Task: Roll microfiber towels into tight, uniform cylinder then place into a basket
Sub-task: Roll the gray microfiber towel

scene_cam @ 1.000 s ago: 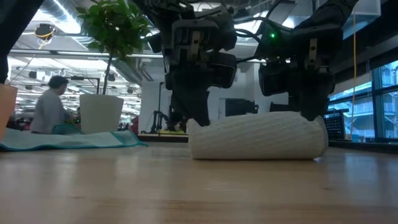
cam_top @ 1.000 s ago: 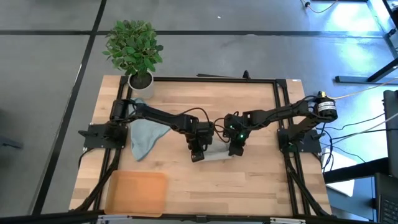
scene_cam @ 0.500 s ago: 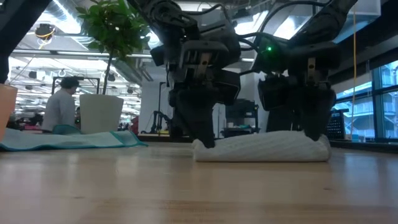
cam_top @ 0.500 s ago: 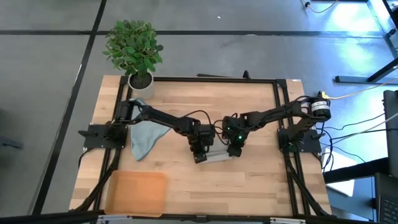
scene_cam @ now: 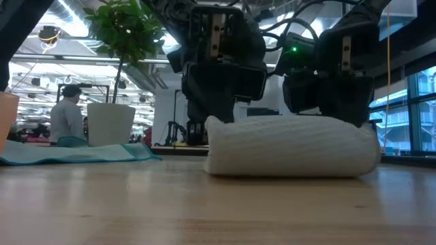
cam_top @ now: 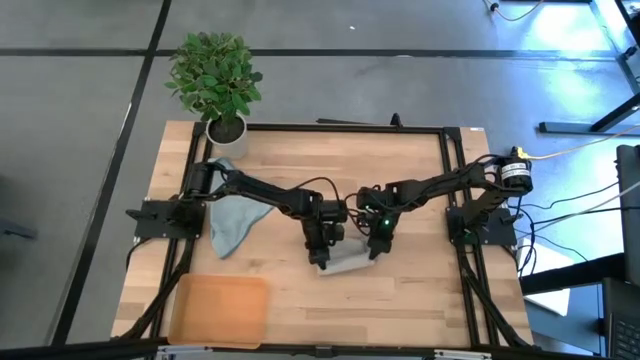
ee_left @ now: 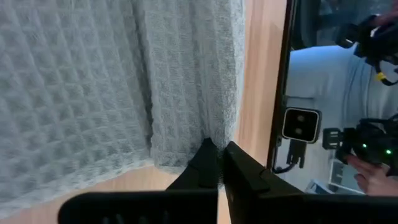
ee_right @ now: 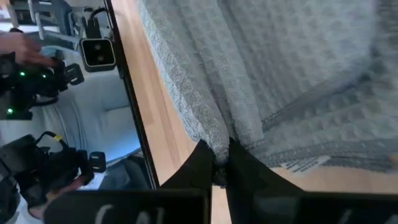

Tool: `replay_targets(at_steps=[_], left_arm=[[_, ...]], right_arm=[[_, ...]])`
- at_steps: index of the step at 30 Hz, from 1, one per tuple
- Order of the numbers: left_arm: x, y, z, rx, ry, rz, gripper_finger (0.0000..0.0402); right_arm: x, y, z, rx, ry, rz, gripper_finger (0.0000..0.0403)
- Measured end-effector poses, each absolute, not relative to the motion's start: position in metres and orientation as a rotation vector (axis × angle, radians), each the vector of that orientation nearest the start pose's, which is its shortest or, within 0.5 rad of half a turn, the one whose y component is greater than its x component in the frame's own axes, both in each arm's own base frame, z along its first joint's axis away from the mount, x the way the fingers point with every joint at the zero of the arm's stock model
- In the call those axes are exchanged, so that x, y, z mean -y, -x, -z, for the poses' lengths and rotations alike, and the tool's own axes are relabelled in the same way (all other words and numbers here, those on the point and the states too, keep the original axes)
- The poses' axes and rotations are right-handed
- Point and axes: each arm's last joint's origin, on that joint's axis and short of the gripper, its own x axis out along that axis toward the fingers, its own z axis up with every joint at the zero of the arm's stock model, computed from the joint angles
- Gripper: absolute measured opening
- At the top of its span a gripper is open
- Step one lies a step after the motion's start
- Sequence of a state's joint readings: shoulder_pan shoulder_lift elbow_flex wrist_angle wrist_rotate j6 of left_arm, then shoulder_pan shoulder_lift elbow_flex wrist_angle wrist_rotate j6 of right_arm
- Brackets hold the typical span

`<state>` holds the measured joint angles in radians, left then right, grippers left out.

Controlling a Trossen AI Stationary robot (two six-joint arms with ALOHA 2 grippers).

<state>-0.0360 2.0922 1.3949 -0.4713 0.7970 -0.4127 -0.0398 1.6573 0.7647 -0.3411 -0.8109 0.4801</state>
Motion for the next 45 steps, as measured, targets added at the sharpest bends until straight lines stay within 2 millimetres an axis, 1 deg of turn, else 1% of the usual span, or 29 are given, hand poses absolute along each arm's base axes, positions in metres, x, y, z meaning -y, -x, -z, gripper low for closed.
replay_targets(at_steps=[3,6,11,13,16,18,22,24,27,33,35,40,45], left_arm=[[0.033,-0.411,-0.139,-1.279,0.795,0.468,0.0],[0.029,-0.41,-0.137,-1.298,0.838,0.409,0.0],[0.027,-0.41,-0.137,-1.303,0.858,0.404,0.0],[0.028,-0.41,-0.138,-1.305,0.879,0.433,0.0],[0.034,-0.41,-0.14,-1.307,0.904,0.494,0.0],[0.04,-0.411,-0.141,-1.312,0.919,0.526,0.0],[0.049,-0.411,-0.142,-1.313,0.905,0.549,0.0],[0.05,-0.41,-0.141,-1.322,0.902,0.504,0.0],[0.048,-0.41,-0.139,-1.35,0.941,0.406,0.0],[0.045,-0.409,-0.136,-1.369,0.965,0.328,0.0],[0.045,-0.409,-0.136,-1.372,0.959,0.306,0.0],[0.042,-0.408,-0.133,-1.365,0.918,0.182,0.0],[0.041,-0.408,-0.132,-1.354,0.888,0.129,0.0]], right_arm=[[-0.007,-0.274,-0.13,-1.315,-0.937,-0.317,0.0021],[-0.004,-0.274,-0.129,-1.319,-0.951,-0.236,0.0021],[-0.002,-0.274,-0.128,-1.315,-0.948,-0.205,0.0021],[-0.002,-0.274,-0.129,-1.314,-0.961,-0.229,0.0021],[-0.005,-0.274,-0.131,-1.308,-0.996,-0.353,0.0021],[-0.01,-0.275,-0.132,-1.308,-1.0,-0.402,0.0021],[-0.014,-0.275,-0.133,-1.312,-0.998,-0.431,0.0021],[-0.014,-0.276,-0.131,-1.325,-1.02,-0.405,0.0021],[-0.014,-0.277,-0.125,-1.361,-1.078,-0.354,0.0021],[-0.013,-0.282,-0.108,-1.388,-1.104,-0.346,0.0022],[-0.012,-0.283,-0.105,-1.38,-1.102,-0.34,0.0021],[-0.008,-0.283,-0.103,-1.375,-1.094,-0.288,0.0021],[-0.007,-0.282,-0.101,-1.387,-1.093,-0.268,0.0021]])
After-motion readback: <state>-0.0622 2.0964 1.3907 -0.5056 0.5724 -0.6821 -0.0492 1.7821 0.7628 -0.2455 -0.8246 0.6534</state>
